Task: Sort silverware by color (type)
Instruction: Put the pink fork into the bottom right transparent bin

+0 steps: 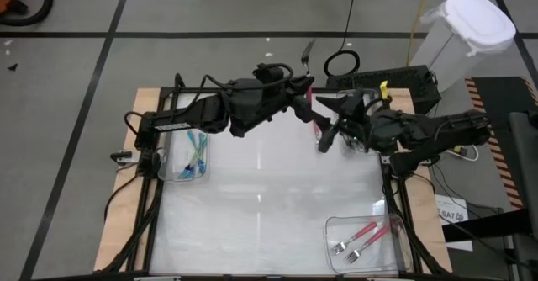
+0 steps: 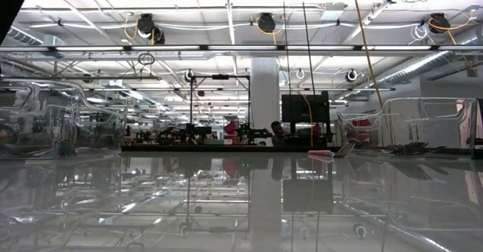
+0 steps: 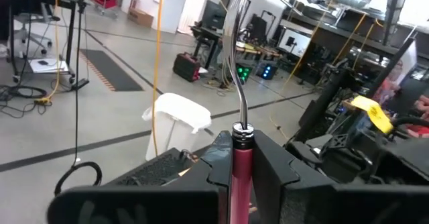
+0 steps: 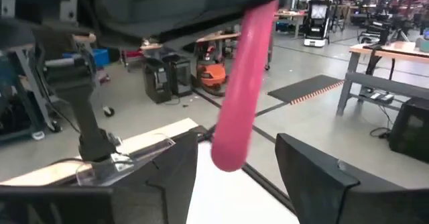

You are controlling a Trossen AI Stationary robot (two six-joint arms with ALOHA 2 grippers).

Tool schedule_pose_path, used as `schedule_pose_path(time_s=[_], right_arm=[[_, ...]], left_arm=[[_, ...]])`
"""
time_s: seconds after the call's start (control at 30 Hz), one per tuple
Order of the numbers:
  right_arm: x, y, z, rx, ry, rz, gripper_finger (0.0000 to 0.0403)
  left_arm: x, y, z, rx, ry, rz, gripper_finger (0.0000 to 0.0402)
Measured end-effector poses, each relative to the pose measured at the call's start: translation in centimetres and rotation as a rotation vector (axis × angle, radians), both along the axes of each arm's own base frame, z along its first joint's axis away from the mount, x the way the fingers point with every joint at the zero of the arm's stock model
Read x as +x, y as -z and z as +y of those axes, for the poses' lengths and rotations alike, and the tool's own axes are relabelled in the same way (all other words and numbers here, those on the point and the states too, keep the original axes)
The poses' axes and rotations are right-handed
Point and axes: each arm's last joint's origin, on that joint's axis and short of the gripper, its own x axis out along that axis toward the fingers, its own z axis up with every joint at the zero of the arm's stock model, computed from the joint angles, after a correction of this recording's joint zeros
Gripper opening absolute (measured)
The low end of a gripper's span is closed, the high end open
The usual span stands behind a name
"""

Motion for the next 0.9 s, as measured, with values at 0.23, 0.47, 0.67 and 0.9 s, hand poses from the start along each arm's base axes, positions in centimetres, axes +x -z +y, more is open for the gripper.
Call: schedule_pose_path(time_s=[0.23, 0.47, 0.67, 0.9], right_arm=[[1.2, 0.8, 0.1, -0.031, 0.079, 0.032, 0.0199], [1.5, 0.2, 0.1, -0.054, 0.077, -0.011, 0.0199], [1.6, 0.1, 0.1, -0.075, 0.073, -0.003, 0.0195], [1.7, 0.1, 0.3, -0.086, -0.008, 0.01, 0.0151]], left_arm=[[0.0, 0.0, 0.0, -0.005, -0.002, -0.003, 0.0029], [0.0, 0.0, 0.0, -0.013, -0.002, -0.009, 0.0029], [0.0, 0.0, -0.1, -0.015, 0.003, -0.01, 0.0029], [0.0, 0.0, -1.2, -0.012, 0.033, -0.008, 0.0029]])
